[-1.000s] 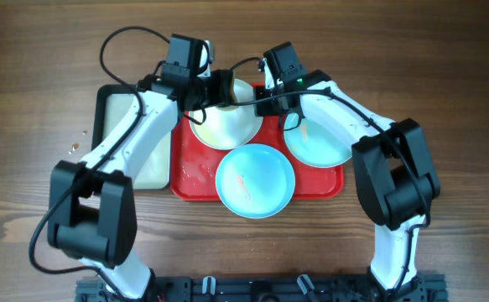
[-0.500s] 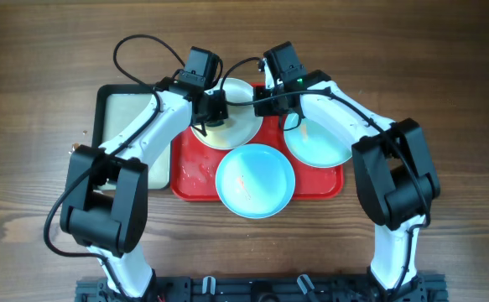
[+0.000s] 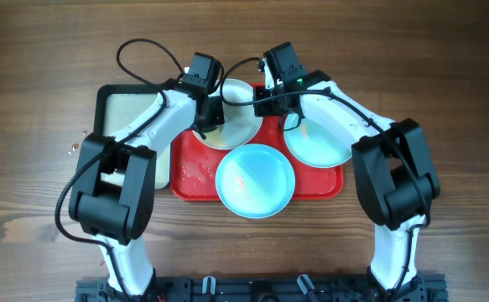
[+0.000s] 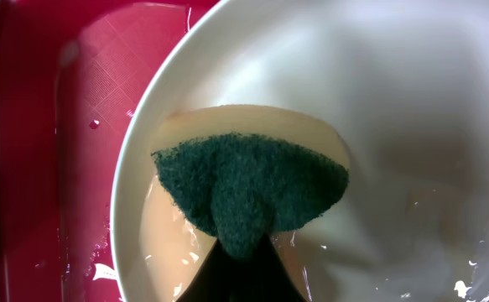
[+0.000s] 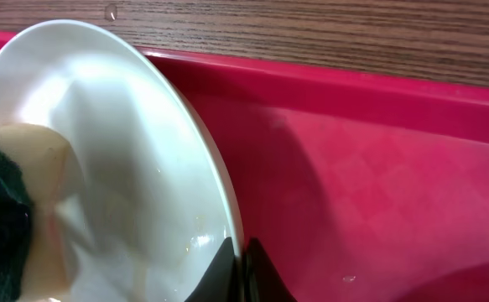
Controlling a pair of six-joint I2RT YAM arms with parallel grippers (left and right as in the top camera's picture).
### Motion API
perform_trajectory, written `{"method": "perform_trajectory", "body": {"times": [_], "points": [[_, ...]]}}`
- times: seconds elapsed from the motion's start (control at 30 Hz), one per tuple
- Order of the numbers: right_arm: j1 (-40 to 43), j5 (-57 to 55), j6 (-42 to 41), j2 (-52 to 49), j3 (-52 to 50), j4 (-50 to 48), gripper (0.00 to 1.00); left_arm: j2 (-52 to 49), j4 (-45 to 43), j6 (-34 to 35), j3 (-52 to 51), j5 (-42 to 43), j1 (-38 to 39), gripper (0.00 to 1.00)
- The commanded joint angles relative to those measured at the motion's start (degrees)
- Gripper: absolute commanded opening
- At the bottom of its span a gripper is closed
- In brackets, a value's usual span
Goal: Clean dirty plates on tray and stack at the side
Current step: 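Scrub the white plate with the sponge while right gripper holds its rim, then move the left gripper with sponge back over the black tray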
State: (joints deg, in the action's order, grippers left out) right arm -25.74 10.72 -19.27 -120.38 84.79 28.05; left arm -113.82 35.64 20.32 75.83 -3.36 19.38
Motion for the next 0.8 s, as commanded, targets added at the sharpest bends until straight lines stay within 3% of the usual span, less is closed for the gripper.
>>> {"method": "perform_trajectory", "body": {"times": [0.0, 0.07, 0.27, 0.77], "points": [[-0.2, 1.3, -0.2, 1.3, 0.2, -0.2, 0.04, -3.2, 0.7, 1.1, 0.1, 4.6, -0.5, 0.04], [-0.2, 1.4, -0.2, 1.3, 0.2, -0.2, 0.04, -3.2, 0.6, 1.1, 0.1, 12.9, -0.4, 0.04], [-0.2, 1.4, -0.2, 1.3, 0.2, -0.2, 0.04, -3.2, -1.9, 1.1, 0.1, 22.7, 0.7, 0.04], [-0.2, 1.3, -0.2, 1.3, 0.2, -0.4, 0.04, -0.6, -9.7, 1.1, 1.7, 25.4, 0.7, 0.04]]}}
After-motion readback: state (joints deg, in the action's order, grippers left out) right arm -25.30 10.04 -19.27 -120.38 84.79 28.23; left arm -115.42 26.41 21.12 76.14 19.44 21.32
